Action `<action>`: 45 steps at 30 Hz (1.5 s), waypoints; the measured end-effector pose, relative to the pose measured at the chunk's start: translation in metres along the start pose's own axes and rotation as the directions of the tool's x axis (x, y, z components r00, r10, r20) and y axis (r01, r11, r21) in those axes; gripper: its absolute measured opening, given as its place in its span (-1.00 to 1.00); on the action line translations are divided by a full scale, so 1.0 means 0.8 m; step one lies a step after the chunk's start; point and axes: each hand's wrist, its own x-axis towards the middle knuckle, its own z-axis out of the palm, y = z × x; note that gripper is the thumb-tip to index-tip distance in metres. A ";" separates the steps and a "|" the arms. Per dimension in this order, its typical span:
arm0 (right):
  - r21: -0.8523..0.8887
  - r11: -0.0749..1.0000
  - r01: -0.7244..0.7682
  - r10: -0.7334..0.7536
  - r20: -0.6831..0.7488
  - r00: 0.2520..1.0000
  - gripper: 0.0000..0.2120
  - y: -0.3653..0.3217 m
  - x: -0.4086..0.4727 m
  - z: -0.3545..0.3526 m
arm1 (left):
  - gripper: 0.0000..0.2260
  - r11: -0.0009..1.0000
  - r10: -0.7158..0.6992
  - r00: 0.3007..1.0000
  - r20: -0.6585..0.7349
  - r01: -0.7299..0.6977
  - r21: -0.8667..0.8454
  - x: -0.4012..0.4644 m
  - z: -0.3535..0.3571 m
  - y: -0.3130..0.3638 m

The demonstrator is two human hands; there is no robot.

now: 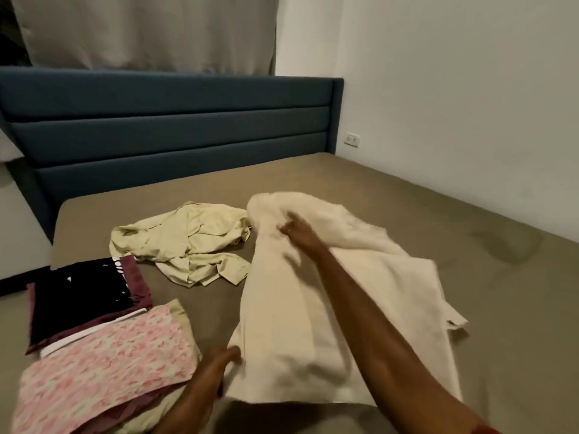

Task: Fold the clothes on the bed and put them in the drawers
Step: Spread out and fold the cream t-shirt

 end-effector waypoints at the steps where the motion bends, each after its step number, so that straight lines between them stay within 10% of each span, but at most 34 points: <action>1: -0.070 0.997 0.033 -0.030 0.037 0.999 -0.35 0.018 -0.022 0.019 | -0.39 0.996 -0.020 1.000 -0.022 0.022 0.089 0.005 -0.011 -0.023; 4: -0.313 0.948 0.059 -0.038 0.071 0.997 -0.39 0.113 -0.140 0.083 | -0.39 0.974 -0.145 0.988 -0.054 0.152 0.168 0.007 -0.025 -0.075; 8: -0.341 0.931 -0.132 0.057 -0.219 0.974 -0.35 0.247 -0.306 0.069 | -0.63 0.959 -0.279 0.958 -0.073 0.274 -0.074 0.020 -0.039 -0.123; 15: -0.304 0.917 -0.258 0.100 -0.451 0.887 -0.39 0.290 -0.471 -0.014 | -0.77 0.993 0.016 0.994 -0.110 -0.028 -0.113 0.005 -0.047 -0.159; 23: -0.202 0.860 -0.468 0.236 -0.656 0.717 -0.54 0.297 -0.462 -0.026 | -0.36 0.921 0.285 0.958 -0.017 -0.269 0.284 0.009 -0.029 -0.162; 32: 0.303 0.914 -0.269 0.394 -0.507 0.767 -0.71 0.300 -0.480 -0.104 | -0.70 0.984 0.167 0.979 -0.121 -0.174 -0.047 -0.013 -0.028 -0.149; 39: 0.554 0.808 -0.202 0.506 -0.475 0.720 -0.71 0.311 -0.493 -0.118 | -0.97 0.978 0.161 0.972 -0.173 -0.134 0.160 -0.018 -0.039 -0.162; 45: 0.560 0.801 -0.212 0.501 -0.434 0.749 -0.67 0.321 -0.501 -0.109 | -0.80 0.917 0.235 0.962 -0.142 -0.171 0.359 -0.002 -0.044 -0.169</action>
